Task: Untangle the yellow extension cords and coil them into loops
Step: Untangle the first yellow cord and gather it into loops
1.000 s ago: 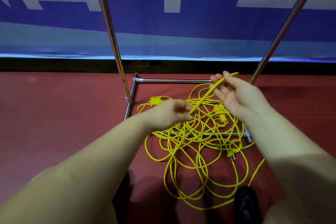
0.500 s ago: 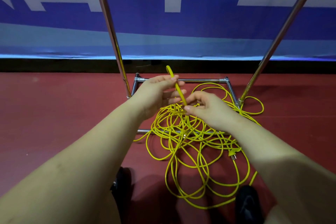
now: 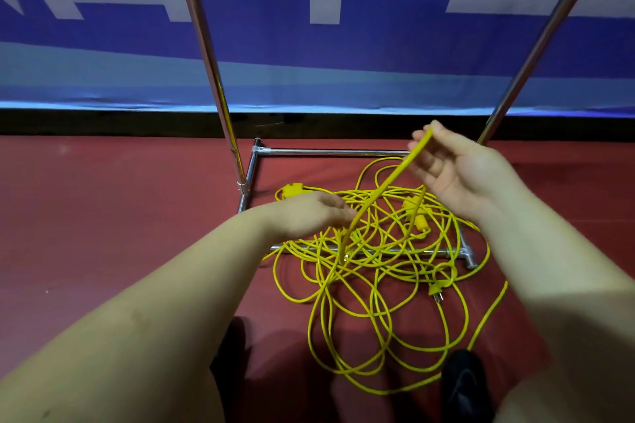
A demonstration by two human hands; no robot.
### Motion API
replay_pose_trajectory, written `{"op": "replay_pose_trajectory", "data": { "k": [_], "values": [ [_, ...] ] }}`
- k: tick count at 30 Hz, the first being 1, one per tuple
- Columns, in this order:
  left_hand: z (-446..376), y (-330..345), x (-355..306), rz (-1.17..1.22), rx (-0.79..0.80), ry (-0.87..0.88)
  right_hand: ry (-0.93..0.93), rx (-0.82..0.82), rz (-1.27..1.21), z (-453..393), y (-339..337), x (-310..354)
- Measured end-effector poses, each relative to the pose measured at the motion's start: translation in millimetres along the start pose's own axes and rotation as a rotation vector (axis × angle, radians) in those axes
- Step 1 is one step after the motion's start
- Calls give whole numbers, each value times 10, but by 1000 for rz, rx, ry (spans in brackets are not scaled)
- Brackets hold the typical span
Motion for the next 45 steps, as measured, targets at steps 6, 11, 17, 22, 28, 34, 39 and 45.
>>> {"op": "replay_pose_trajectory", "data": {
  "k": [6, 11, 17, 22, 28, 34, 39, 45],
  "values": [
    [65, 117, -82, 213, 112, -1, -4, -158, -122, -111, -232, 18],
    [64, 29, -125, 392, 18, -32, 61, -93, 14, -107, -186, -97],
    [-4, -196, -147, 808, -191, -90, 115, 227, 717, 163, 93, -539],
    [-33, -363, -123, 1080, -325, -113, -29, 484, 1024, 324, 254, -726],
    [-29, -178, -176, 902, -111, -103, 24, 313, 509, 255, 328, -443],
    [99, 194, -162, 495, 146, -115, 115, -60, -241, -37, -15, -114],
    [146, 134, -220, 437, 203, -61, 54, -155, -297, -180, -233, -6],
    [120, -27, -258, 544, 36, -36, 212, 67, 273, -46, -51, -358]
  ]
}}
Point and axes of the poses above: each hand's wrist, its own z-axis away from the middle knuckle, its own y-axis out of the palm, x = y × z, the point moved 8 cm from there along -z, towards the middle knuckle, and after that the axes turned 10 degrees about -x, right-handed, at the moved point
